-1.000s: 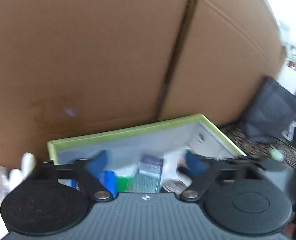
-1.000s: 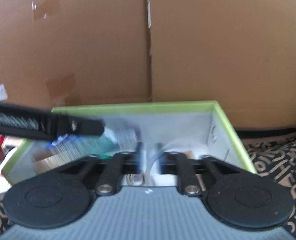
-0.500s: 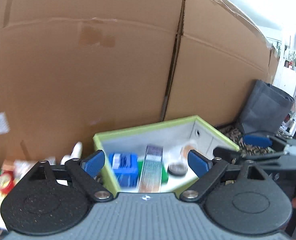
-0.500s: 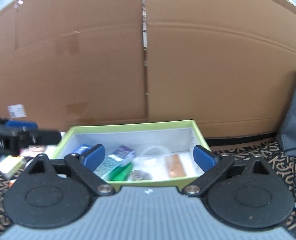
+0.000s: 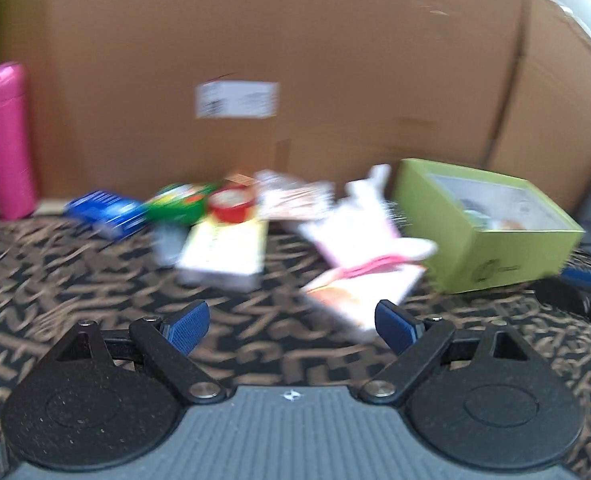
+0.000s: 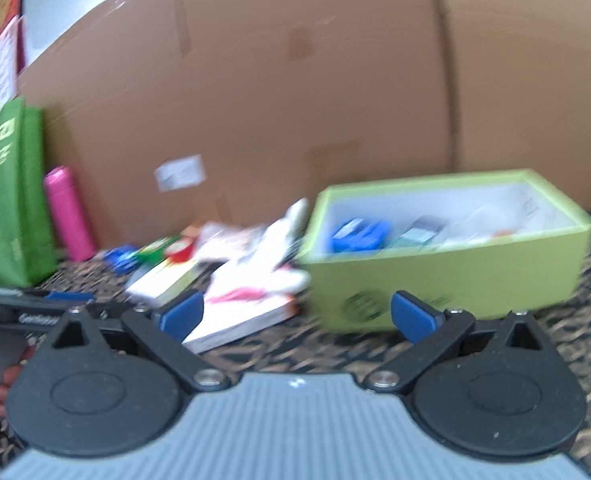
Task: Organize objects
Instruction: 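Move both tools back toward the pile of items, then grasp yellow medicine box with left tool while right tool grasps orange-white medicine box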
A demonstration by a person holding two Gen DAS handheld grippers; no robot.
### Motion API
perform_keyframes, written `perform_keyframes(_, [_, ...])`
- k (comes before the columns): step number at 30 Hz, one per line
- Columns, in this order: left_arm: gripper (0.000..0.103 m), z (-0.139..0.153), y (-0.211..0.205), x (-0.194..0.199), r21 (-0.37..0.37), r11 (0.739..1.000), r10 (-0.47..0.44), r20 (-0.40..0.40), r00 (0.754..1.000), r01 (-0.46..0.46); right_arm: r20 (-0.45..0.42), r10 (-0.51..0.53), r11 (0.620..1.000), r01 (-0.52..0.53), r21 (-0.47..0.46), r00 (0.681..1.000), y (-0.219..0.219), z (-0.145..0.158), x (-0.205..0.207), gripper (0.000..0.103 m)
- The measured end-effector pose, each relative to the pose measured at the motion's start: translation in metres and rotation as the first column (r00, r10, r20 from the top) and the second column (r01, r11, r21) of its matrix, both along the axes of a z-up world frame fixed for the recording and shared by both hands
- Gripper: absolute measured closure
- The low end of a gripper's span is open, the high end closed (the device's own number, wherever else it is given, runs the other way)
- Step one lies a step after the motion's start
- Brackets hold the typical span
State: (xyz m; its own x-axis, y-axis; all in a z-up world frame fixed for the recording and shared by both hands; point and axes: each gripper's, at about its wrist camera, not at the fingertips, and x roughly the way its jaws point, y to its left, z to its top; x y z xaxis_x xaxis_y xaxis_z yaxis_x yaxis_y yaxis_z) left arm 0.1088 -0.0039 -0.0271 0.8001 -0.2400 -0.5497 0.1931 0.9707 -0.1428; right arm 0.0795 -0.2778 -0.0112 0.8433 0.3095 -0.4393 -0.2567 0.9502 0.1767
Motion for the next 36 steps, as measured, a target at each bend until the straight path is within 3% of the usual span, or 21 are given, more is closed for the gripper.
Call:
perform_keyframes(5, [0.01,-0.007,0.032,0.022,-0.025,0.997,0.067,-0.008,0.998,-0.067,-0.059,0.055,0.998,-0.057,-0.025,0.997,0.055,-0.025,0.001,0.002])
perform_keyframes(11, [0.01,-0.014,0.025,0.066,0.035,0.997,0.073,-0.015,0.997,-0.072,-0.095,0.048,0.997,-0.054,-0.058,0.994,0.106,-0.044,0.017,0.003])
perform_keyframes(18, [0.01,-0.017,0.032,0.098,0.045,0.999,0.027,-0.06,0.998,-0.025,-0.163,-0.172,0.985,0.17,-0.031,0.971,0.139,-0.06,0.063,0.001])
perform_keyframes(24, [0.01,-0.016,0.058,0.102,-0.015,0.999,0.038,-0.069,0.997,-0.039,-0.205,-0.329,0.944,0.314,-0.101,0.922,0.163,-0.076,0.101,0.0])
perform_keyframes(29, [0.01,-0.019,0.045,0.118,-0.035,0.999,0.011,-0.105,0.994,-0.015,-0.196,-0.423,0.904,0.397,-0.158,0.885,0.177,-0.082,0.111,0.0])
perform_keyframes(33, [0.01,-0.024,0.024,0.131,-0.001,1.0,-0.028,-0.134,0.991,0.028,-0.196,-0.401,0.912,0.371,-0.173,0.895,0.172,-0.083,0.11,0.001])
perform_keyframes(36, [0.011,-0.027,0.02,0.134,-0.002,0.999,-0.048,-0.131,0.99,0.048,-0.189,-0.347,0.932,0.314,-0.182,0.919,0.162,-0.083,0.101,0.011])
